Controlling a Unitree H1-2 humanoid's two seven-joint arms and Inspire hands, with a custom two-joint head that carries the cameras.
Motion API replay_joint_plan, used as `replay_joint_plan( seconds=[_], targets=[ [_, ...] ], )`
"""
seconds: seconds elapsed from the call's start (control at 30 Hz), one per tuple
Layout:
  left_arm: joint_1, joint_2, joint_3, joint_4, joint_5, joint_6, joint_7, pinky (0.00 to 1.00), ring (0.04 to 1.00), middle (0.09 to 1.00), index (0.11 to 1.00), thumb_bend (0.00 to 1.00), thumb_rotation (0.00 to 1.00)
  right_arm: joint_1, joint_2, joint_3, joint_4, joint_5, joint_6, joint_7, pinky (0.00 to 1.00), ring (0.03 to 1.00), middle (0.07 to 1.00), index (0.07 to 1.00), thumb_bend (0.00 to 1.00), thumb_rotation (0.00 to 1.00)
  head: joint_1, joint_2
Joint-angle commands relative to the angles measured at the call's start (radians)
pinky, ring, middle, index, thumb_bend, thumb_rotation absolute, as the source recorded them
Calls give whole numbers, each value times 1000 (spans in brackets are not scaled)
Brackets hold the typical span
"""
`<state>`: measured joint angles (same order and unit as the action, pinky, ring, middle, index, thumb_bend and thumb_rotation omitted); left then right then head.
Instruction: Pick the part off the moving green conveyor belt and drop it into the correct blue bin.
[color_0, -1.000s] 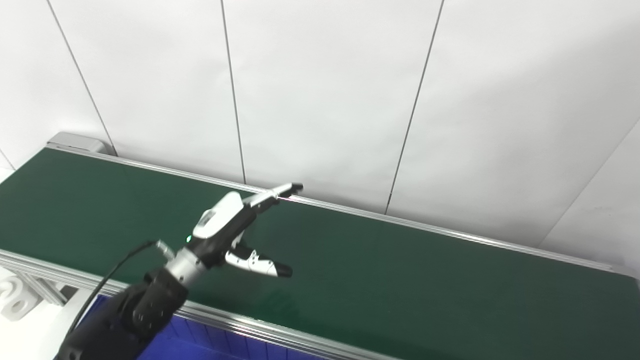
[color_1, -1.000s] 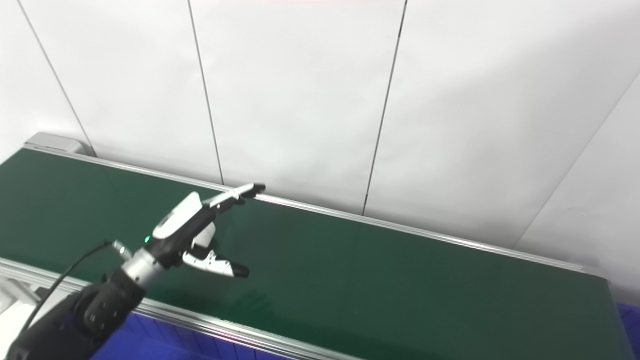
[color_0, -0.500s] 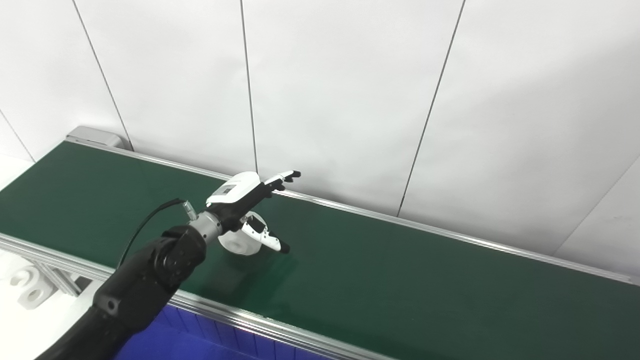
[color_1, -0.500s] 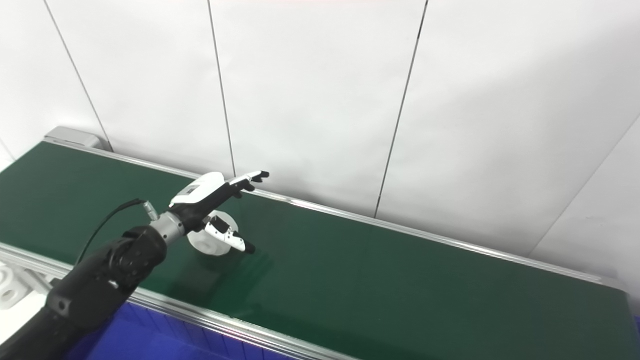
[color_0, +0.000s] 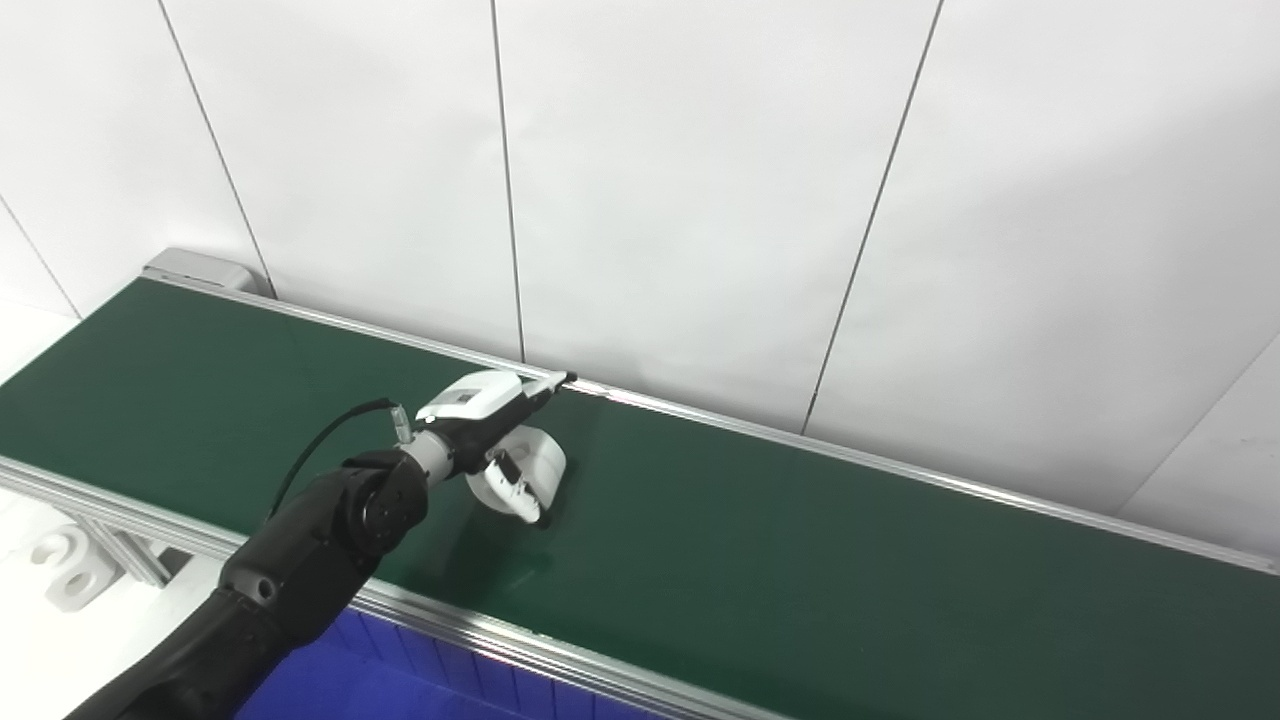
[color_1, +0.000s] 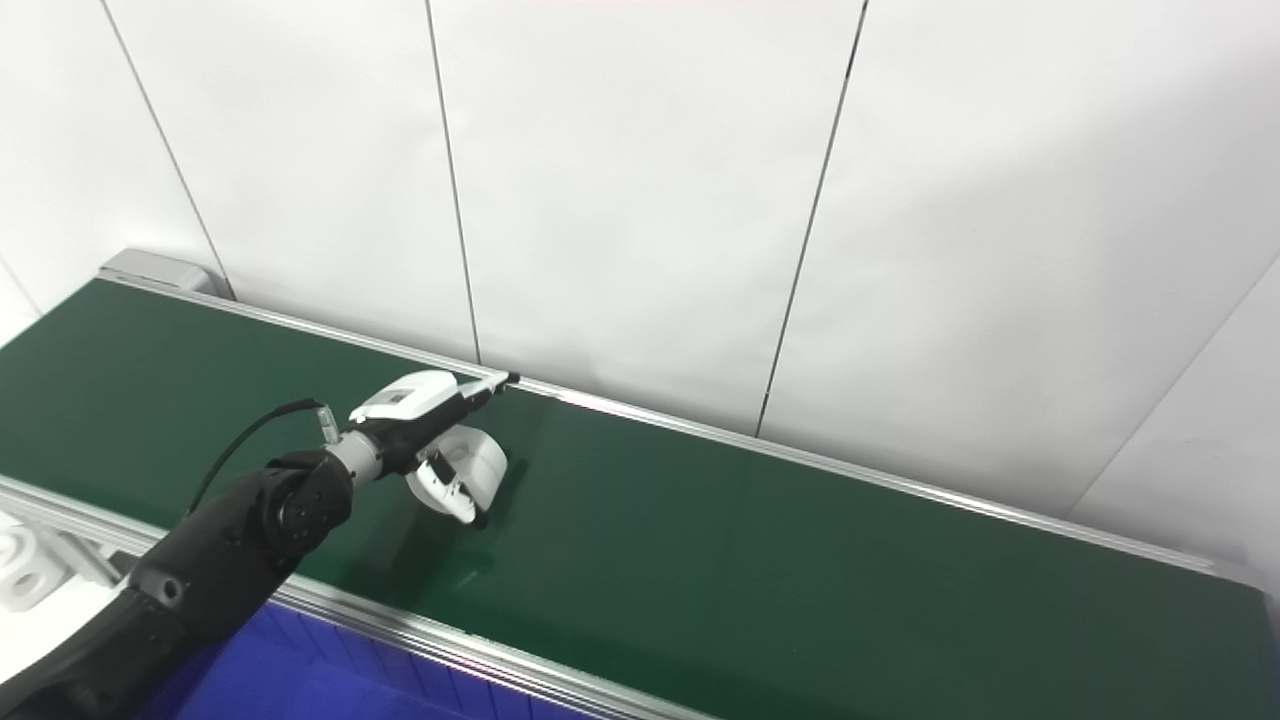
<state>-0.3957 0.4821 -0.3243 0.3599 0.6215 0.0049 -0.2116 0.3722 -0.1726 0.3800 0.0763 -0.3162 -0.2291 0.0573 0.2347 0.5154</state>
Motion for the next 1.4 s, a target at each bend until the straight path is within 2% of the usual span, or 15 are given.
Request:
replay_joint_plan(
  seconds=[0.0, 0.1, 0.17, 0.2, 0.27, 0.33, 0.47, 0.67, 0.77, 0.97, 1.1, 1.13, 1.17, 1.27, 1.37],
  targets=[
    [-49, 17, -2, -5, 2, 7, -22, 956, 962, 973, 996, 932, 129, 2, 1, -4, -23, 10, -60, 0, 767, 931, 985, 1000, 937, 747, -3, 3],
    [-38, 6, -4, 1, -11, 34, -61, 943, 961, 967, 976, 918, 80, 5, 2, -5, -23, 16, -69, 0, 779, 939, 989, 1000, 928, 736, -6, 8],
    [-26, -9, 2, 14, -17, 26, -42, 798, 877, 921, 929, 874, 16, 8, 1, -4, -27, 19, -72, 2, 786, 942, 992, 1000, 924, 736, -7, 13],
    [-22, -16, 5, 26, -18, 11, -22, 734, 820, 870, 880, 825, 6, 8, 0, -4, -28, 19, -74, 2, 788, 941, 992, 1000, 922, 736, -7, 14],
    [-16, -27, 7, 57, -21, -34, 21, 532, 615, 653, 760, 664, 1, 11, 1, -4, -32, 15, -68, 1, 783, 935, 989, 1000, 926, 737, -7, 16],
    [-16, -33, 2, 79, -9, -67, 61, 446, 448, 512, 595, 530, 0, 14, 1, -4, -36, 20, -66, 6, 785, 939, 988, 1000, 922, 732, -8, 18],
    [-9, -49, 9, 101, -7, -119, 139, 416, 419, 497, 521, 500, 0, 18, 4, -5, -43, 24, -61, 7, 801, 948, 996, 1000, 922, 729, -12, 22],
    [16, -68, 37, 94, -25, -218, 242, 298, 378, 471, 531, 495, 0, 21, 7, -3, -47, 18, -62, 3, 798, 943, 994, 1000, 918, 740, -17, 36],
    [29, -69, 52, 70, -41, -232, 248, 288, 369, 467, 539, 493, 0, 24, 9, -2, -54, 12, -62, 0, 799, 939, 991, 1000, 911, 744, -25, 53],
    [126, -51, 127, -111, -140, -247, 207, 351, 378, 483, 550, 494, 0, 46, 14, 5, -103, 0, -39, 3, 817, 948, 996, 1000, 913, 747, -99, 133],
    [208, -24, 171, -181, -238, -330, 176, 412, 403, 493, 543, 496, 0, 73, 18, 9, -174, 1, 18, 26, 851, 961, 997, 1000, 910, 725, -225, 226],
    [231, -18, 180, -192, -260, -358, 171, 426, 412, 496, 538, 497, 0, 77, 19, 9, -185, -6, 24, 28, 856, 959, 993, 1000, 901, 718, -234, 231],
    [251, -12, 190, -207, -278, -375, 165, 427, 413, 498, 537, 497, 0, 83, 21, 10, -200, -12, 34, 31, 853, 954, 990, 1000, 895, 719, -295, 264],
    [309, -4, 210, -235, -317, -428, 153, 432, 417, 501, 535, 498, 0, 101, 28, 11, -240, -20, 68, 38, 852, 945, 984, 1000, 879, 714, -346, 297],
    [373, 13, 186, -235, -387, -471, 164, 457, 433, 512, 511, 499, 0, 107, 37, 13, -253, -26, 73, 37, 885, 953, 979, 1000, 858, 707, -405, 347]
  ],
)
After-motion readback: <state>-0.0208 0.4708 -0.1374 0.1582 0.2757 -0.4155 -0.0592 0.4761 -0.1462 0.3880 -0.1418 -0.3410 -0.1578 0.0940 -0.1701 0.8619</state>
